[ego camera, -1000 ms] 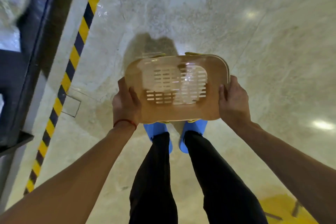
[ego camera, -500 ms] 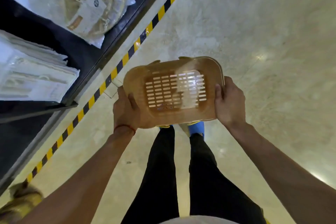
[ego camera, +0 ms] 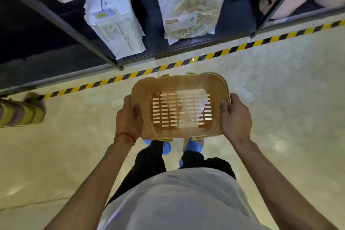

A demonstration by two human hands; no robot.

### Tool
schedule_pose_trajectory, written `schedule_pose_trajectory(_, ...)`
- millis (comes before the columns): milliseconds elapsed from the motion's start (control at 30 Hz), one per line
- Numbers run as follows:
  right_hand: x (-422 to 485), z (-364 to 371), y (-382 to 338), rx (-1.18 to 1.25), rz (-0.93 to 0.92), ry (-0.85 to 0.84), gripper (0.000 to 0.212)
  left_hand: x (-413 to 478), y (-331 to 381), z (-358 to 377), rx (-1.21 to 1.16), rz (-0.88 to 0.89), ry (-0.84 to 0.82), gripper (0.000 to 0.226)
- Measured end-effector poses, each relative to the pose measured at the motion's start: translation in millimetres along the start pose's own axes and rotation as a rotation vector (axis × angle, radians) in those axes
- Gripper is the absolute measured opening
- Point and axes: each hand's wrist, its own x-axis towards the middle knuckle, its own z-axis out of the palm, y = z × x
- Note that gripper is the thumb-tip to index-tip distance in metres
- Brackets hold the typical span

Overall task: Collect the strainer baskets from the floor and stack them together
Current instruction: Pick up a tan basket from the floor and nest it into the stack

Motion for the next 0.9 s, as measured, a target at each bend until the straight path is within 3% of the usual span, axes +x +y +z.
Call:
schedule_pose_trajectory(133, -22, 5, -42, -0.010, -0.117, -0.080, 0.018, -27, -32, -42, -0.090, -0.070, 0.136, 0.036)
schedule_pose_trajectory(333, -61, 45, -115, -0.082, -0.285, -0.165, 0.026, -65, -98, -94, -0.163, -0.338, 0.321, 0.020)
schedule_pose_trajectory(533, -118, 115, -198, -0.148, -0.416, -0.223, 0.030, -93, -190, -157, -0.277, -0.457, 0.446, 0.038)
schedule_pose_trajectory(700, -174, 186, -258, -0.057, -0.524, -0.292, 0.025, -111, -277, -215, -0.322, -0.523, 0.514, 0.034)
schedule_pose_trajectory(900, -235, 262, -340, -0.038, -0.690, -0.401, 0.038, -129, -367, -273, -0.296, -0.622, 0.656, 0.028)
